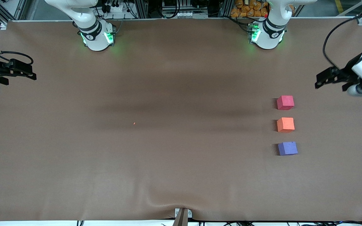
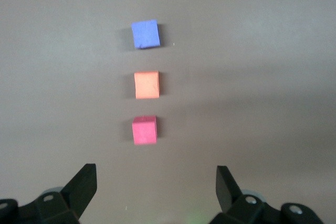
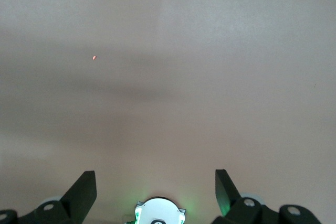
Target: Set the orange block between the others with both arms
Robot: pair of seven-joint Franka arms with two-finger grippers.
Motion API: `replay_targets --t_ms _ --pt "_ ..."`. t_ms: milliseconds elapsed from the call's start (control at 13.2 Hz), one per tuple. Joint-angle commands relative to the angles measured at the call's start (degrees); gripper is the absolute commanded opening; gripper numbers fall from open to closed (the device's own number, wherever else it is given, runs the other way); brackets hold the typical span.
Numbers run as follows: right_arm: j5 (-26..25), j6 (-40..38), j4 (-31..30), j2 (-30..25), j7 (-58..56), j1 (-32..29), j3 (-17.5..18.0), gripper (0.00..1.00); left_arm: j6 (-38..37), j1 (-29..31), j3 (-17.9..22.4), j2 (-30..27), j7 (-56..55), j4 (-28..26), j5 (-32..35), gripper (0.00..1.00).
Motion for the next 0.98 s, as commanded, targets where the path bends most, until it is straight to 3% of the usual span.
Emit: replay_targets --t_ms 0,377,604,906 --pt "0.7 -0.8 0.5 -0.3 -0.5 -0.6 0.4 1.0 -7.2 0.0 -1.0 0.3 -1.0 7.8 3.1 1.0" --pt "0.1 0.3 -0.8 -2.5 -0.4 -0.4 0.2 1.0 -11.2 1.3 -1.4 -1.1 -1.0 9.5 3.2 1.0" --pt "-5.1 4.8 -4.3 -3.8 -0.2 0.1 0.1 1.0 -11.6 0.7 -1.8 -1.1 -2.6 9.4 3.2 1.0" --pt "-4.4 5.5 -5.9 -5.0 0.0 -0.1 0.1 1.0 -12.6 0.7 -1.8 -1.1 -3.7 9.0 3.1 1.0"
